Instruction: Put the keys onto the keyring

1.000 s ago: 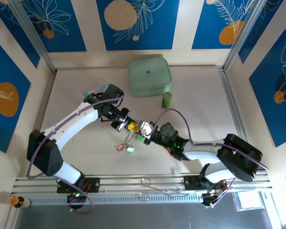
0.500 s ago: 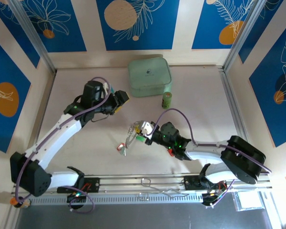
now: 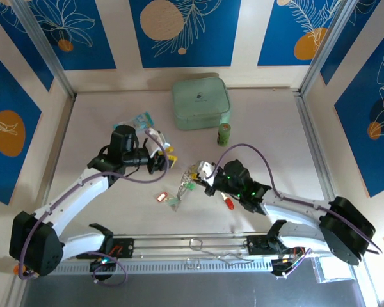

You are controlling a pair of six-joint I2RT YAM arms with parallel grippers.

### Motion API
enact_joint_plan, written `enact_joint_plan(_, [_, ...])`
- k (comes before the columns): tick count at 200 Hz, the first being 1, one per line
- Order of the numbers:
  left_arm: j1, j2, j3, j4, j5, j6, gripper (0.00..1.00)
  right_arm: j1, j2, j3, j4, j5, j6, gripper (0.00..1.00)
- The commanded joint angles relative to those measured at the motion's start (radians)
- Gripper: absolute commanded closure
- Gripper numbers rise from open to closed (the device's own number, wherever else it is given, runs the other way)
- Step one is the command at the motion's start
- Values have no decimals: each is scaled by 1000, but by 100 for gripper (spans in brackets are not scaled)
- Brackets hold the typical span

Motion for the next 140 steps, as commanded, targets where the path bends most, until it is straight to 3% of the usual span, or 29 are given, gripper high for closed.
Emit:
enact_joint_plan(1, [-19,24,-7,-154,248,326,54,-26,-44,32,-55,-70,-36,100])
enact_joint_plan(36, [-46,114,53,-280,258,446,38,-41,-57,55,-113,-118,-84,100])
enact_joint_plan(96, [-108,226,123,-350,241,499,35,-43,-52,77,-126,-117,-92,100])
enact_joint_plan(140, [-138,259,133,-337,199,451,35,-41,-49,78,-121,-120,-86,100])
